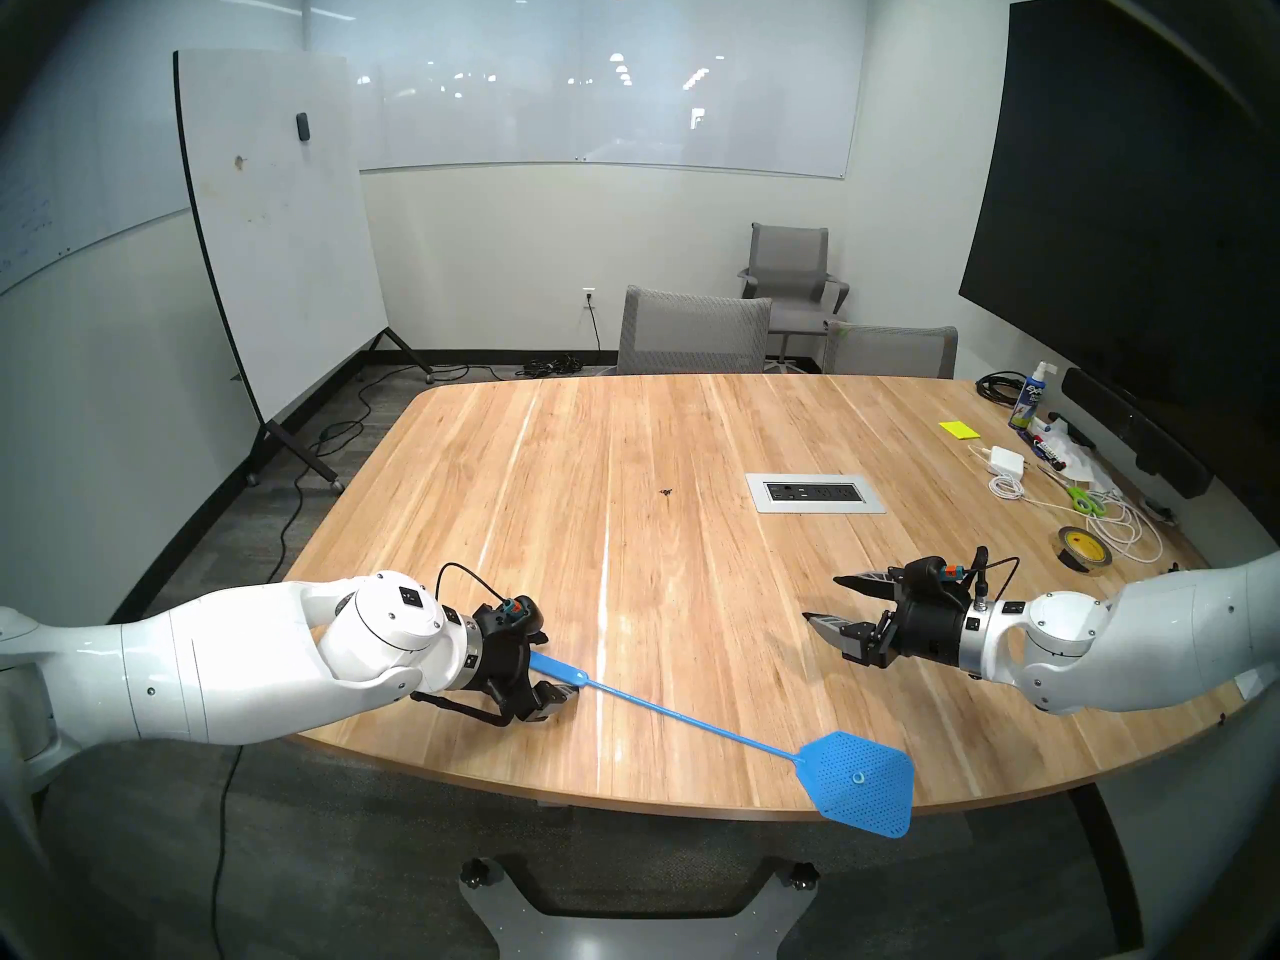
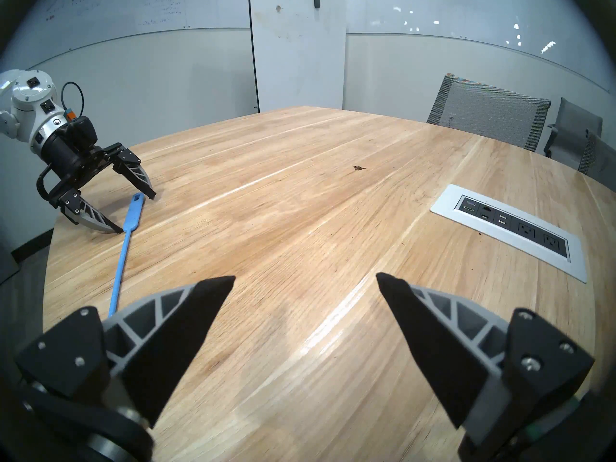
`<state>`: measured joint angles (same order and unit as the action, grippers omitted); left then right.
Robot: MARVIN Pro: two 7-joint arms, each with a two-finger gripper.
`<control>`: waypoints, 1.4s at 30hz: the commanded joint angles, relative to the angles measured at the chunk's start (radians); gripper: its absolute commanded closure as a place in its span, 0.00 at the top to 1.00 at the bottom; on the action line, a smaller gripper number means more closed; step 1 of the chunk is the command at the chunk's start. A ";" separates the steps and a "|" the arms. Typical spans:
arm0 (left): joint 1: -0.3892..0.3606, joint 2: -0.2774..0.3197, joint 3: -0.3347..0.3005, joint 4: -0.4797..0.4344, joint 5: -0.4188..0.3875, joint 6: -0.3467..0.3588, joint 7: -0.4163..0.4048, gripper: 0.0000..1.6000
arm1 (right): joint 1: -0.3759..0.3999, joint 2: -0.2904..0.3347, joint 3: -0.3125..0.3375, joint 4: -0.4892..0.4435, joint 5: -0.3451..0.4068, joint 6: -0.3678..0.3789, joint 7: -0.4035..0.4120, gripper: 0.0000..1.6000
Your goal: Swat a bug on table
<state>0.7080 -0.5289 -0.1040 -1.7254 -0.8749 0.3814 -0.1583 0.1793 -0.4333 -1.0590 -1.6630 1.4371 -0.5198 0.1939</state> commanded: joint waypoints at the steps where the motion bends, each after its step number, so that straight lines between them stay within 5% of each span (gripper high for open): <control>1: -0.006 -0.026 0.000 0.019 0.000 0.002 -0.013 1.00 | 0.010 0.003 0.009 0.003 -0.003 -0.009 0.003 1.00; 7: -0.005 -0.019 0.002 0.012 0.007 0.002 -0.021 0.83 | 0.010 0.003 0.009 0.003 -0.003 -0.009 0.003 1.00; 13: 0.002 -0.008 0.006 -0.004 0.009 -0.004 -0.034 0.88 | 0.010 0.003 0.009 0.003 -0.003 -0.009 0.003 1.00; 19: 0.004 -0.002 0.015 -0.018 0.021 0.004 -0.036 0.78 | 0.010 0.003 0.009 0.003 -0.003 -0.009 0.003 1.00; 24: 0.006 -0.001 0.022 -0.020 0.030 0.006 -0.038 0.49 | 0.010 0.003 0.009 0.003 -0.003 -0.009 0.003 1.00; 32: 0.007 0.006 0.026 -0.028 0.034 0.011 -0.043 0.49 | 0.010 0.003 0.009 0.003 -0.003 -0.009 0.003 1.00; 39: 0.006 0.012 0.034 -0.035 0.043 0.017 -0.054 0.74 | 0.010 0.003 0.009 0.003 -0.003 -0.008 0.003 1.00; 42: 0.004 0.020 0.044 -0.042 0.053 0.033 -0.066 0.72 | 0.010 0.003 0.009 0.003 -0.003 -0.008 0.002 1.00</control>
<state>0.7077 -0.5232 -0.0799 -1.7615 -0.8316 0.3837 -0.2058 0.1788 -0.4331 -1.0590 -1.6630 1.4371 -0.5199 0.1942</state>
